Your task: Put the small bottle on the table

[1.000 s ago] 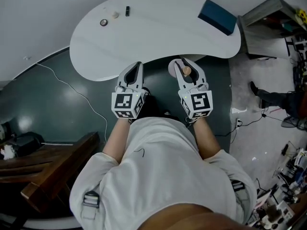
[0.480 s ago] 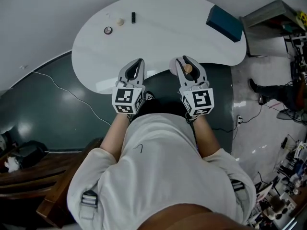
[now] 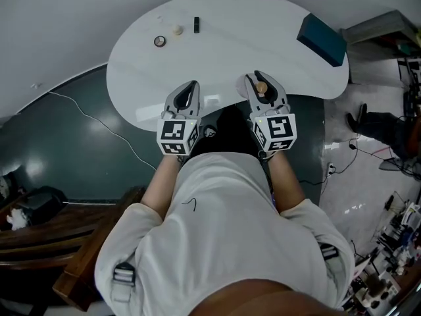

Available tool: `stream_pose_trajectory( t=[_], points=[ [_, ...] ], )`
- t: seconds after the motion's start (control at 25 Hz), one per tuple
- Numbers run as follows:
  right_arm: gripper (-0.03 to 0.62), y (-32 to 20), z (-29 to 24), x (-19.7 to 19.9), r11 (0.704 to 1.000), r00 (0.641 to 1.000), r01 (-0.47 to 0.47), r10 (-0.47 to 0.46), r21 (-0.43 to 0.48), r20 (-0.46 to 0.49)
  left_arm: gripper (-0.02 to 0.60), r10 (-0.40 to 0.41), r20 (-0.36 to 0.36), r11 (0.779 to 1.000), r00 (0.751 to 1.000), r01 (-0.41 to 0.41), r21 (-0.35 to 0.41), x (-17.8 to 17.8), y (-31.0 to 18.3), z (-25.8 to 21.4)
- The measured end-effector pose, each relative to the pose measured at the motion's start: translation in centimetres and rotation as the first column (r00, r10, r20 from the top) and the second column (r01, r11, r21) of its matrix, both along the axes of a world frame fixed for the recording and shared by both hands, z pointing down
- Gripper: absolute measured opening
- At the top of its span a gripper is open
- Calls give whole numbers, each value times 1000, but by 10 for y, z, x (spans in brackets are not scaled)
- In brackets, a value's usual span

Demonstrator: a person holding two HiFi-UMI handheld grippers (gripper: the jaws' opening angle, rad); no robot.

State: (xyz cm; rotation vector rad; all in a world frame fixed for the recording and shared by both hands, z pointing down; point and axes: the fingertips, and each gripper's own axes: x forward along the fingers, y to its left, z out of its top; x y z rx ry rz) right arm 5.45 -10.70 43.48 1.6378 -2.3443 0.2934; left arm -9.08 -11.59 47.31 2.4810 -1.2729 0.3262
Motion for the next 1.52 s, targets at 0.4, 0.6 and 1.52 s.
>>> stream_pose_trajectory(
  t=[0.4, 0.6, 1.52],
  points=[
    [96, -70, 11, -9, 997, 997, 77, -77, -14, -7, 12, -73, 19, 997, 997, 73, -29, -10, -52, 10],
    [97, -111, 15, -10, 992, 992, 128, -128, -23, -7, 12, -94, 29, 994, 995, 95, -45, -4, -83, 15],
    [97, -245, 90, -23, 930, 943, 328, -332, -166, 3, 12, -234, 107, 949, 966, 251, -192, 4, -147, 74]
  ],
)
